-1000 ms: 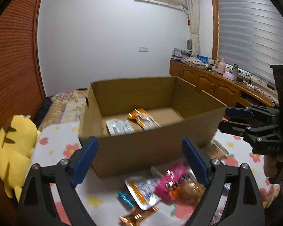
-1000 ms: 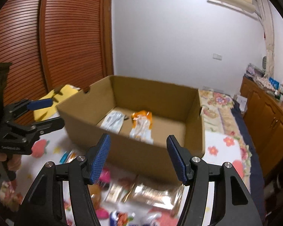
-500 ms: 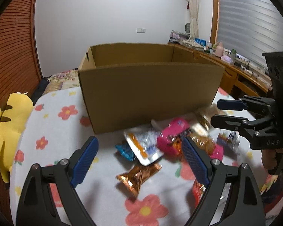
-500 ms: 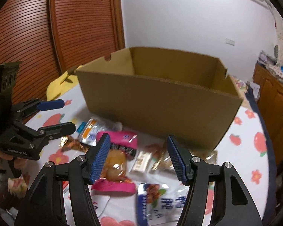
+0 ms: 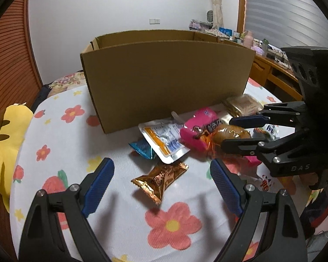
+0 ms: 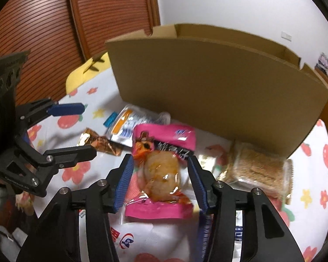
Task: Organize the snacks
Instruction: 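Grasp the gold wrapper with the left tool while the right tool grasps the pink packet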
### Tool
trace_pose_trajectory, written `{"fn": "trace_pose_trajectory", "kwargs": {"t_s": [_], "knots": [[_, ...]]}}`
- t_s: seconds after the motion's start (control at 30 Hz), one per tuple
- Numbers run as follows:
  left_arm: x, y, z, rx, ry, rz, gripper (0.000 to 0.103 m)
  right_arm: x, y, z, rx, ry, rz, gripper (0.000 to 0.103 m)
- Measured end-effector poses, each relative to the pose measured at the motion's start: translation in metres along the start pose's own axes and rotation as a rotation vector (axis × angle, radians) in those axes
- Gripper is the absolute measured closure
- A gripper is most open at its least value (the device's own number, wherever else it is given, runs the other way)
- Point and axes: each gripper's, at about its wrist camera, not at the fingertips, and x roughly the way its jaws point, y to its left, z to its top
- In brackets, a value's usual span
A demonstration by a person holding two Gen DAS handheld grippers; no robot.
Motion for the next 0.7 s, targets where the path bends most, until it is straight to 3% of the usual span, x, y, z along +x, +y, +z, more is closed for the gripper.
{"fn": "trace_pose_trajectory", "kwargs": {"t_s": [0.27,0.4,0.7], "knots": [[0.013,-0.001,-0.005,0.021,0.058,0.014,0.02,0.013,-0.002,-0.004,-0.005,0.048,0.002,0.053],[0.017,0.0,-0.005,0.02,0.079,0.009,0.036,0.015,-0.004,-0.004,-0.011,0.067,0.001,0.054],[0.025,0.003,-0.001,0.023,0.123,-0.013,0.06,0.015,-0.004,-0.003,-0.043,0.076,-0.015,0.053]]}}
